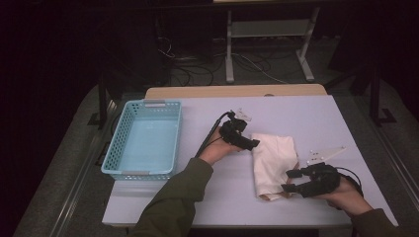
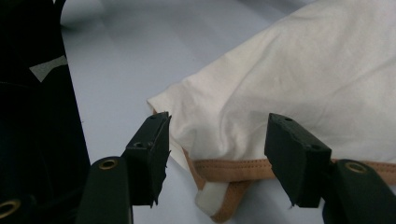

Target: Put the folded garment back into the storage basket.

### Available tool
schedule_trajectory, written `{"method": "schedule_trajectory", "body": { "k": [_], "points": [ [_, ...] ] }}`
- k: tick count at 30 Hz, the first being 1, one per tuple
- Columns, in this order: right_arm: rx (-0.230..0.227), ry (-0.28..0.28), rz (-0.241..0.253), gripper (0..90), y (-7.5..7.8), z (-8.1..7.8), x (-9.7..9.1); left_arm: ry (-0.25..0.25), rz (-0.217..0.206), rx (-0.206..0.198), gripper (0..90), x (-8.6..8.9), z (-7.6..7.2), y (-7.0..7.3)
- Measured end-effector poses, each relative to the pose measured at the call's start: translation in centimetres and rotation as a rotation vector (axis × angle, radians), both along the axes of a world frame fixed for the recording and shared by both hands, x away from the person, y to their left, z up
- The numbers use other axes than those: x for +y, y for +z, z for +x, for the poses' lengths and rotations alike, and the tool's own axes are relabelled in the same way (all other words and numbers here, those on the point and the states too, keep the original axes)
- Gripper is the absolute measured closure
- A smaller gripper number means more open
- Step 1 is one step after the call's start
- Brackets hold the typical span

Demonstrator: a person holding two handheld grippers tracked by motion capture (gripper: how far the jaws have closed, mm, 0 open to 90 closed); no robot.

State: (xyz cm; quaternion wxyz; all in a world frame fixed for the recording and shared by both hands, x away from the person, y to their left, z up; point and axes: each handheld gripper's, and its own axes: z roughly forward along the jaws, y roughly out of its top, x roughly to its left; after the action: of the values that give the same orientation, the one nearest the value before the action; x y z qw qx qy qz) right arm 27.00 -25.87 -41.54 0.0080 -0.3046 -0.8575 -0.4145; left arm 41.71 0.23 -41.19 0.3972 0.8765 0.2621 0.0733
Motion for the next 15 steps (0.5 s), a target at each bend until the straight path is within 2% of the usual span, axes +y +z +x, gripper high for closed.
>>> {"method": "schedule_trajectory", "body": {
  "k": [7, 9, 13, 15],
  "points": [
    [-0.008, 0.007, 0.008, 39.2, 0.2, -0.1, 0.1, 0.007, 0.035, 0.005, 28.0, -1.2, 2.1, -0.8],
    [-0.007, 0.010, 0.009, 39.2, 0.2, -0.1, 0.1, 0.017, 0.049, 0.012, 30.0, -1.4, 2.4, -1.1],
    [-0.008, 0.011, 0.009, 39.2, 0.2, -0.2, 0.1, 0.005, 0.087, 0.020, 34.1, -1.8, 2.7, -1.7],
    [-0.012, 0.022, 0.011, 38.9, 0.2, -0.1, 0.3, 0.017, 0.080, 0.024, 35.3, -2.0, 2.7, -2.1]
  ]
}}
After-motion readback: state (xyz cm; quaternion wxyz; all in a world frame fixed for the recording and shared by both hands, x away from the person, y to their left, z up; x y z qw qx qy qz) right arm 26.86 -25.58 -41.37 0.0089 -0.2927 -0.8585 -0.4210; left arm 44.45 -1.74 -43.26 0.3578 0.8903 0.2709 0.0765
